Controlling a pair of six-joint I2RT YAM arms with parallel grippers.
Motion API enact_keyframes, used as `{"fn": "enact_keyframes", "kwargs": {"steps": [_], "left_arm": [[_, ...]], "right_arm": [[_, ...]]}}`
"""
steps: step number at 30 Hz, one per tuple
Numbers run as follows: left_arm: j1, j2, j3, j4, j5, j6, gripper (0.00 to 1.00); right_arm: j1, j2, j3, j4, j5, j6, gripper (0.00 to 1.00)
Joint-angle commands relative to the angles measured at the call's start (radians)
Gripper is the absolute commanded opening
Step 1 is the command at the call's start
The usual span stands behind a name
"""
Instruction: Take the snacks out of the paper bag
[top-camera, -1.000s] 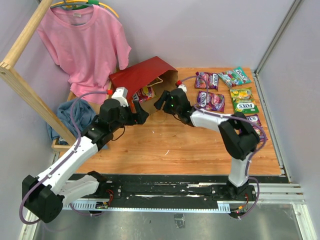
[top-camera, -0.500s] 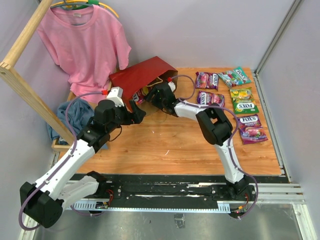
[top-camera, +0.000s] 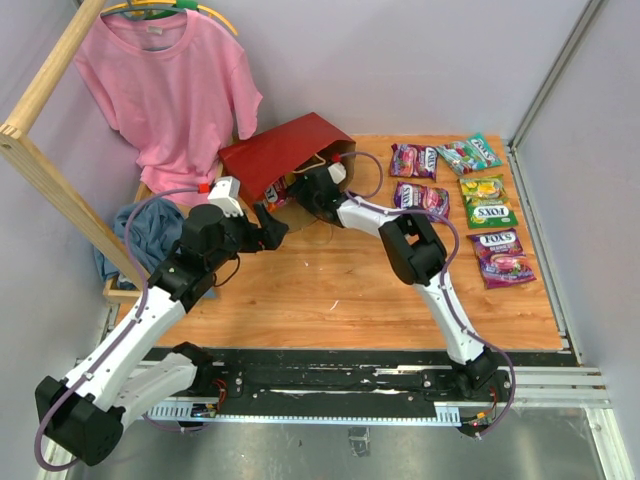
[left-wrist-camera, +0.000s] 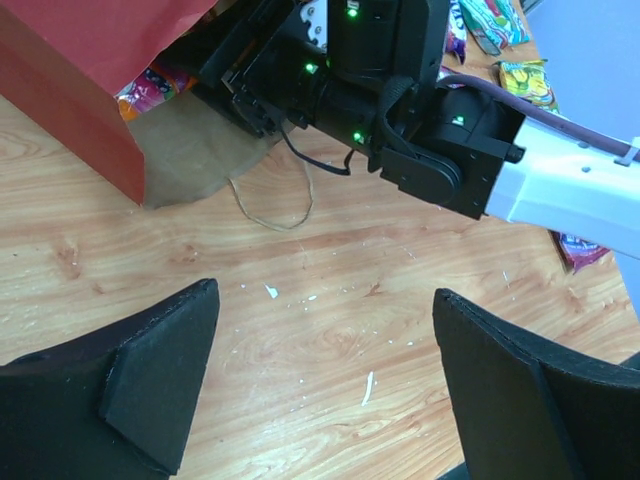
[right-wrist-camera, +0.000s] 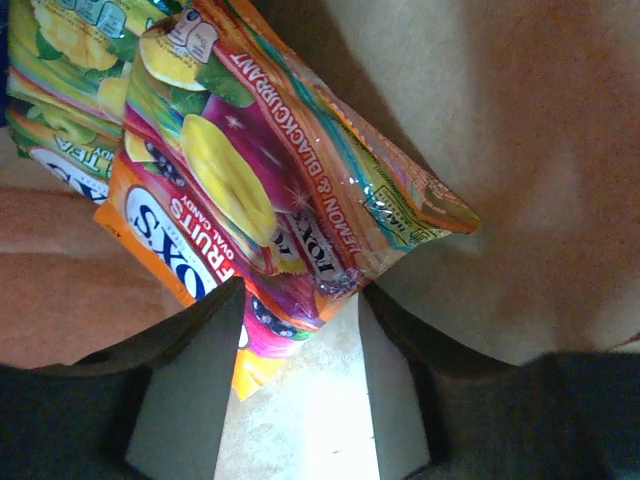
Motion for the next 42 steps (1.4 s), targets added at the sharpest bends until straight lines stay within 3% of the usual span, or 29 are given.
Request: {"fn": "enact_keyframes", "kwargs": {"steps": [1,5,12,34,42], "left_arm": [[0.014,-0.023,-0.006,0.016,-0.001,0.015,0.91],[0.017,-0.022,-0.007,0.021,0.007,0.014,0.92],[0.019,-0.023,-0.009,0.022,0.009,0.016,0.92],[0.018,-0.01,-0.023,0.055,-0.014,0.005,0.91],[0.02,0.004,-0.038,0.1,-0.035,0.002,0.91]], "right_arm": [[0.016,0.058,0.065,-0.072,0.068,0.032,0.47],[0.016,0.072,0.095,-0.068,0.066,0.024,0.27],[0.022,0.056,0.091,-0.041,0.054,-0.007,0.01],[0.062,-0.331,-0.251,0.145,0.093,-0.131,0.01],[0.067,-0.551,-0.516,0.182,0.047,-0.126,0.01]]}}
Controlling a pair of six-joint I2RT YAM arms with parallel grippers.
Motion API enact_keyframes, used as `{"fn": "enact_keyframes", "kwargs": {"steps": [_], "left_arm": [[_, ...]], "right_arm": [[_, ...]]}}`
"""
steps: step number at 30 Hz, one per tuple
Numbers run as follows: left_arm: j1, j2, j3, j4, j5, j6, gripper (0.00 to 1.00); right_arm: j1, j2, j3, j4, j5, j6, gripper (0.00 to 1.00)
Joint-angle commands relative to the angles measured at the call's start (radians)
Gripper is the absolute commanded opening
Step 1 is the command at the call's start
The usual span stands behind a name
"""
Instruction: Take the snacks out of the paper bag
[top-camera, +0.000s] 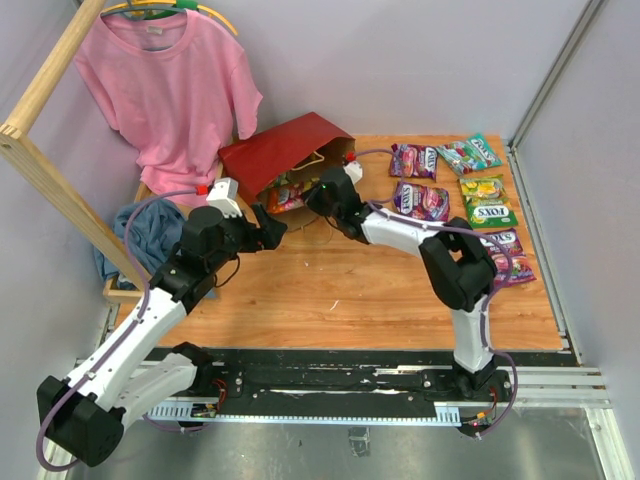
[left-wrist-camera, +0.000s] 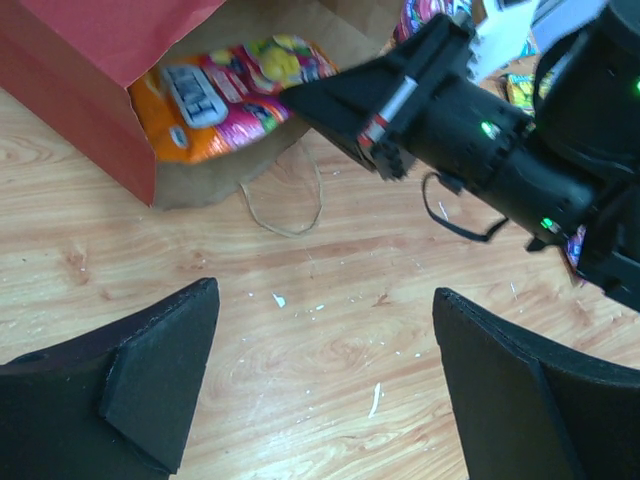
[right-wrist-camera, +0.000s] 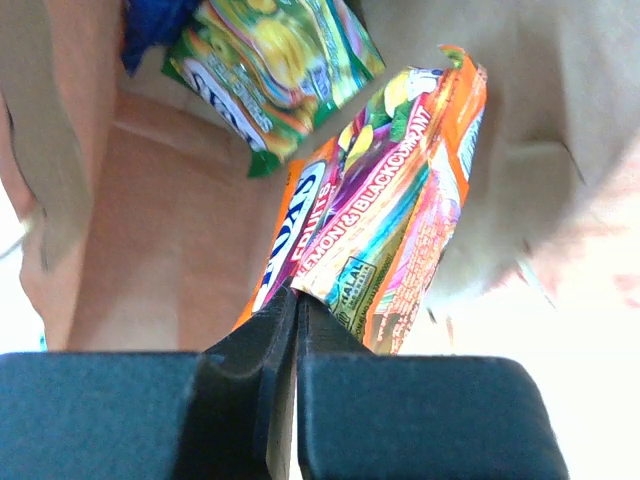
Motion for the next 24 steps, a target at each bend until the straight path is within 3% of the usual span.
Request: {"fn": "enact_keyframes", "kwargs": {"steps": [1,10,13,18,21,24], "left_arm": [[0.008,0.022,-0.001,0.061,-0.021,0.003,0.92],[0.008,0.03,0.012,0.051,-0.035,-0.001,0.91],[0.009,0.011,0.015,0.03,-0.057,0.007,0.92],[0.009,0.018,0.005,0.046,-0.056,0.004,0.92],[0.009,0.044,0.008,0.068,-0.019,-0.008,0.91],[0.009,0.053,0.018,0.073,0.011,-0.013,0.91]], "right_arm": [[0.016,-0.157,-0.115,0.046,-0.033,-0.02,0.01],[0.013,-0.417,-0.342,-0.024,-0.137,-0.12,0.01],[-0.012,-0.527,-0.369,-0.142,-0.216,-0.292,0.01],[-0.189,-0.604,-0.292,-0.49,-0.587,-0.642,0.01],[-0.273,-0.583,-0.212,-0.666,-0.594,-0.852,0.01],[-0.366,-0.51,-0.125,-0.74,-0.653,-0.948,0.03]]}}
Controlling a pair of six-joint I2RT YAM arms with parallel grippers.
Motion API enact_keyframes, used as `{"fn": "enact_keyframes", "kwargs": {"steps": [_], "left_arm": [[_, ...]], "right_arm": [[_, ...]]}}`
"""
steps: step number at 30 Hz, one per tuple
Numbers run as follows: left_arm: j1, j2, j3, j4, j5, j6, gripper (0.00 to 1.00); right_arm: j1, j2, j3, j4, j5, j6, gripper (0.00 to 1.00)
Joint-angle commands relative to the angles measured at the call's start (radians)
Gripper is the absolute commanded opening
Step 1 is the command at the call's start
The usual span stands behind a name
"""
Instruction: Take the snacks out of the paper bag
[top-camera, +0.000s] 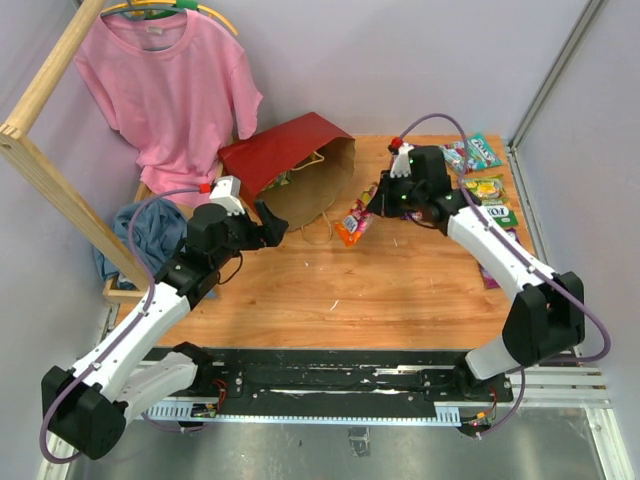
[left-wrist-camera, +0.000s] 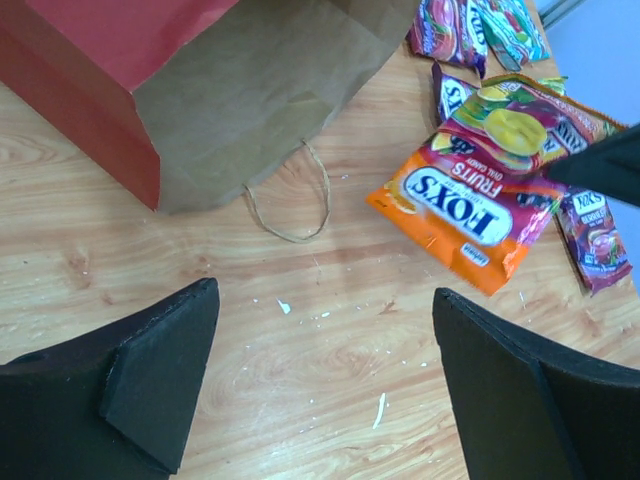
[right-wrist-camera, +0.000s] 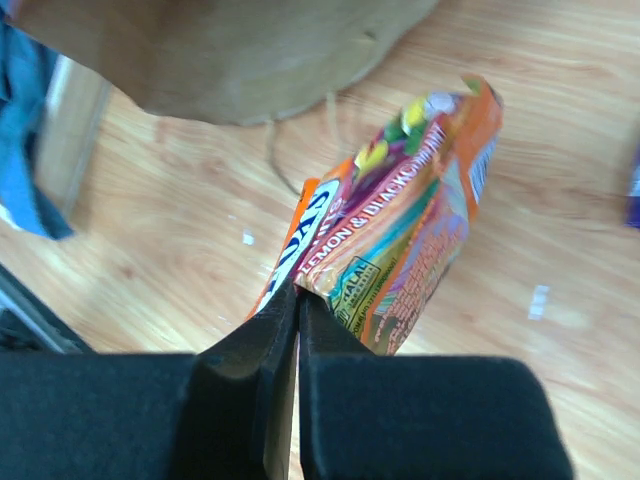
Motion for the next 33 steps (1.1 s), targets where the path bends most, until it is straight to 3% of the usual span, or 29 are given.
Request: {"fn": "enact_keyframes", "kwargs": {"steps": [1,5,12,18,21,22,24,25,27,30,33], "left_arm": [[0.008,0.013,0.024,0.035,0.038,-0.005,0.91],[0.009,0.016,0.031,0.018,0.013,0.013,0.91],[0.008,-0.001,0.042,-0.037,-0.027,0.037,0.91],[0.008,-0.001,0.051,-0.051,-0.005,0.03,0.91],[0.008,0.01,0.039,-0.034,-0.001,0.021,0.91],[0.009,0.014,0.037,-0.032,0.0,0.023,0.91],[0.008,0.022,0.038,-0.03,0.003,0.026,0.91],[0.008,0.024,0.038,-0.03,0.0,0.028,0.91],[0.009,0.028,0.04,-0.03,-0.009,0.031,0.91],[0.008,0.036,0.036,-0.02,-0.009,0.026,0.91],[0.009,0.05,0.027,0.005,0.008,0.011,0.91]], "right_arm": [[-0.12,0.098,0.132,-0.207,-0.179,-0.293,0.03],[-0.187,0.257,0.261,-0.203,-0.272,-0.339,0.03],[-0.195,0.575,0.575,-0.296,-0.355,-0.411,0.03],[-0.24,0.76,0.821,-0.355,-0.366,-0.35,0.05],[-0.263,0.815,0.907,-0.375,-0.36,-0.351,0.15],[-0.27,0.835,0.95,-0.404,-0.348,-0.357,0.23],[-0.291,0.873,1.062,-0.475,-0.322,-0.365,0.55],[-0.302,0.882,1.109,-0.506,-0.304,-0.365,0.65],[-0.31,0.864,1.146,-0.538,-0.26,-0.367,0.76],[-0.295,0.748,1.018,-0.466,-0.182,-0.353,0.79],[-0.237,0.538,0.709,-0.298,-0.027,-0.331,0.71]]}}
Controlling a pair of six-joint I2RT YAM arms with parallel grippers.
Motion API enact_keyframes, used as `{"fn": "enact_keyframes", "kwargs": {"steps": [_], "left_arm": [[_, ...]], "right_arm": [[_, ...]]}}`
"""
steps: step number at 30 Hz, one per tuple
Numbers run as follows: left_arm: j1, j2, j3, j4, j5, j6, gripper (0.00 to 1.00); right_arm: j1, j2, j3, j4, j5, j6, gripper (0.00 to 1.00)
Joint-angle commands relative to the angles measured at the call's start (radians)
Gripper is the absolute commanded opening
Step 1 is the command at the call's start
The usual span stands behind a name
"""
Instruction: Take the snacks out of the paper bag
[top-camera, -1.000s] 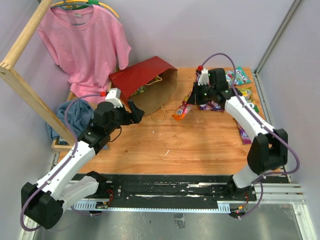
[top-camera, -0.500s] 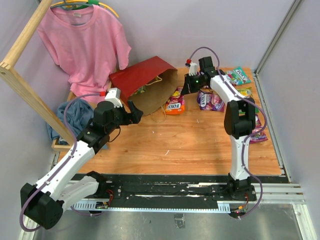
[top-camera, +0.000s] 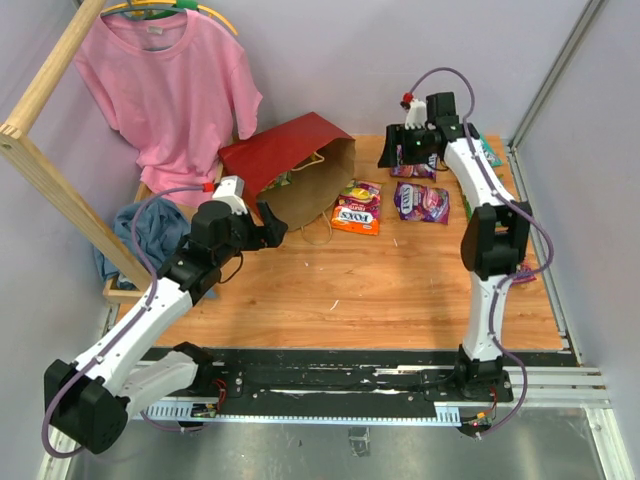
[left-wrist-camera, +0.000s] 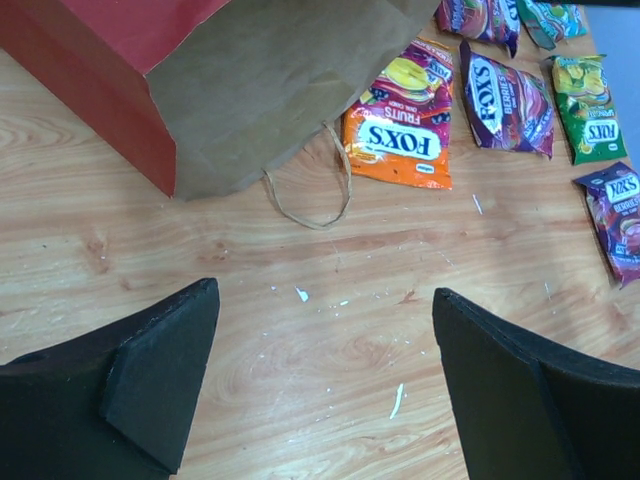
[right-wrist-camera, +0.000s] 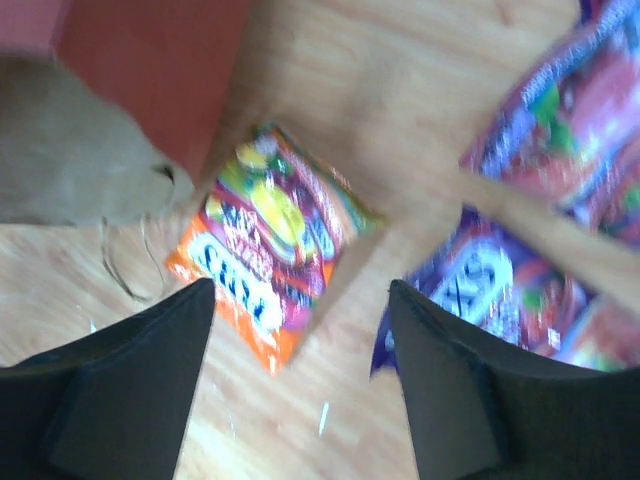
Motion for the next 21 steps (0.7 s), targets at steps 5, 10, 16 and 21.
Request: {"fn": "enact_keyframes", "kwargs": {"steps": [5,10,16,21], "left_arm": [[0.006,0.051,0.001,0.077,0.05,-0.027,0.9],[0.007,0.05,0.003,0.076,0.063,-0.034,0.9],[0.007,0.001,-0.005,0.039,0.035,-0.037,0.9],[0.008,-0.007,0.006,0.01,0.013,-0.03,0.9]], "right_arm": [[0.2,-0.398,-0.67,0.379,0.293,0.112,0.43],[0.255,-0.32,-0.795,0.597,0.23,0.251,0.31],[0.227,-0.15,-0.698,0.632,0.211,0.339,0.23],[0.171,-0.06,-0.611,0.622,0.135,0.362,0.24]]}}
